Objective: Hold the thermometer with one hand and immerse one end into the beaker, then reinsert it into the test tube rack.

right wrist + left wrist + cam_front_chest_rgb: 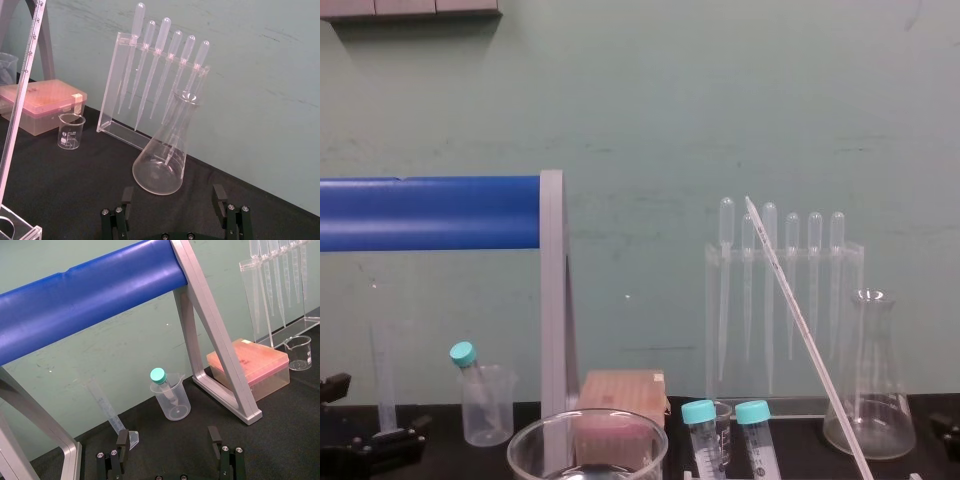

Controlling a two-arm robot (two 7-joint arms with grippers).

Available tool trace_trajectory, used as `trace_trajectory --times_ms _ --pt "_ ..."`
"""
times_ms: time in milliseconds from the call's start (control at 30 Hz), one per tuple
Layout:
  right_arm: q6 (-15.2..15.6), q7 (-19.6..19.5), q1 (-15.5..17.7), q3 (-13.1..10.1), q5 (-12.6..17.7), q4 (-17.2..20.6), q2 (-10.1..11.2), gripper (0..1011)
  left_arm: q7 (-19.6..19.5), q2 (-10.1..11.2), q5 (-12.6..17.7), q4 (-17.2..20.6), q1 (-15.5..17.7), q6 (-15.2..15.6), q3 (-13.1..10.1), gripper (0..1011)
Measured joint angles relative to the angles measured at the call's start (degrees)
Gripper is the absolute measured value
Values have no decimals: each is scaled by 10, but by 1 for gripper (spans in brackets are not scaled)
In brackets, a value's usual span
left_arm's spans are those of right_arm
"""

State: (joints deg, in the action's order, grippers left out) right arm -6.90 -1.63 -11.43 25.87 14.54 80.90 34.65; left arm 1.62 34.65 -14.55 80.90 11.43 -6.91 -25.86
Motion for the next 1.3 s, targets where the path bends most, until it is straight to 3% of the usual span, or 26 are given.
trace_trajectory --times_ms 1300 --pt "0 0 0 0 0 0 0 1003 0 0 0 0 0 0 0 1008"
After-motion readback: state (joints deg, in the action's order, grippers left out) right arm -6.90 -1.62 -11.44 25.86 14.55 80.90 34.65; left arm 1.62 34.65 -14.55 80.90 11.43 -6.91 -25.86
